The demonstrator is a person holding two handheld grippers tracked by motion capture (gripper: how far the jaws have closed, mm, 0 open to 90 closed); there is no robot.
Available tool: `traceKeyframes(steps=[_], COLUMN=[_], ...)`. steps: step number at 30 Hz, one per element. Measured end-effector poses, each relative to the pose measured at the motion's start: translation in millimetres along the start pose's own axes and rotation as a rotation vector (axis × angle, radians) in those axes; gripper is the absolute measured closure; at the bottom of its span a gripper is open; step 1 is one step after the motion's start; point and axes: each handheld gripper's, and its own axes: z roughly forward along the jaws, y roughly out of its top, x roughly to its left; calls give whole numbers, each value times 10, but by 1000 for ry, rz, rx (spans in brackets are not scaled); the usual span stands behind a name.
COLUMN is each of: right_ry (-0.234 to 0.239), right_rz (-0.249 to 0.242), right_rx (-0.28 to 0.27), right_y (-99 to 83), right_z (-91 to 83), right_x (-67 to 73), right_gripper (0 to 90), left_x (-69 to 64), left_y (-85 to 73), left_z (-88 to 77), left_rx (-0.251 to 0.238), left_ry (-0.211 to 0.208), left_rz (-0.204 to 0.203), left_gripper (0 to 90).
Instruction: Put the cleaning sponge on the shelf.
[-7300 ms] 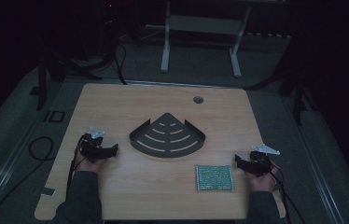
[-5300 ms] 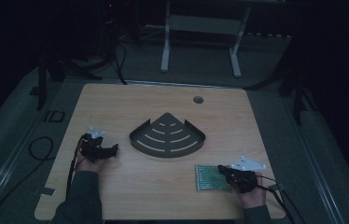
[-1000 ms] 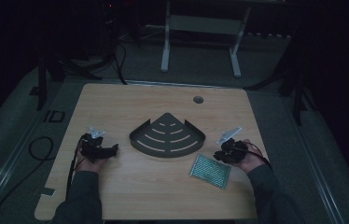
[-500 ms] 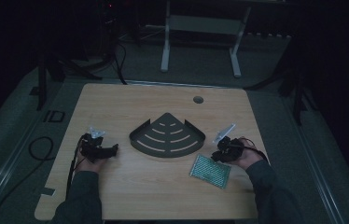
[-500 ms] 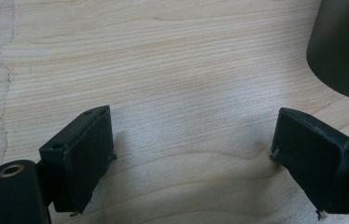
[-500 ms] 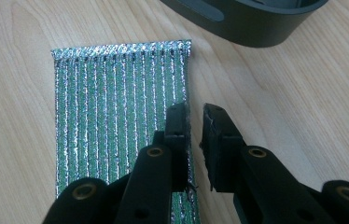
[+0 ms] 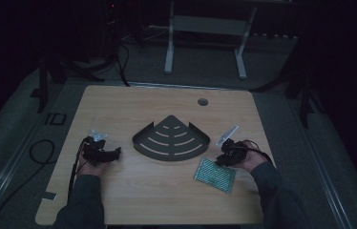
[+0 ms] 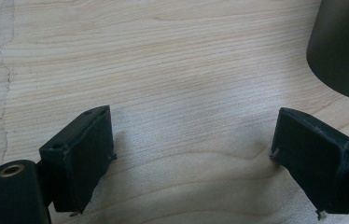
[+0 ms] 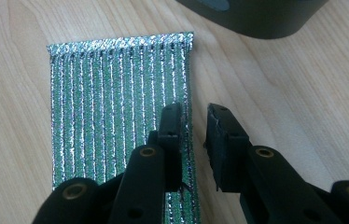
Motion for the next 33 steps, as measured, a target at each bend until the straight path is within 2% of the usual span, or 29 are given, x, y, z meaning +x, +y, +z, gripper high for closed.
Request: traceKeyframes(steps=[11, 17, 27, 30, 33], right_ry=[30, 43, 71, 105, 111], right_rz=[6, 22, 47, 57, 53], right_rx=[-2, 36, 67, 67, 74], right_y=[14, 5, 19, 13, 20], right_z=[-10, 28, 70, 82, 84], right_x=[-4, -21, -82, -108, -107], right_gripper=[724, 731, 716, 768, 784], left_x=[0, 0, 0, 0, 0], left_y=[0, 0, 0, 0, 0], left_z=[0, 0, 0, 0, 0], left_rx=[0, 0, 0, 0, 0], left_ry=[0, 0, 0, 0, 0], left_rz=[0, 0, 0, 0, 0], left_gripper=[130, 130, 130, 130, 130])
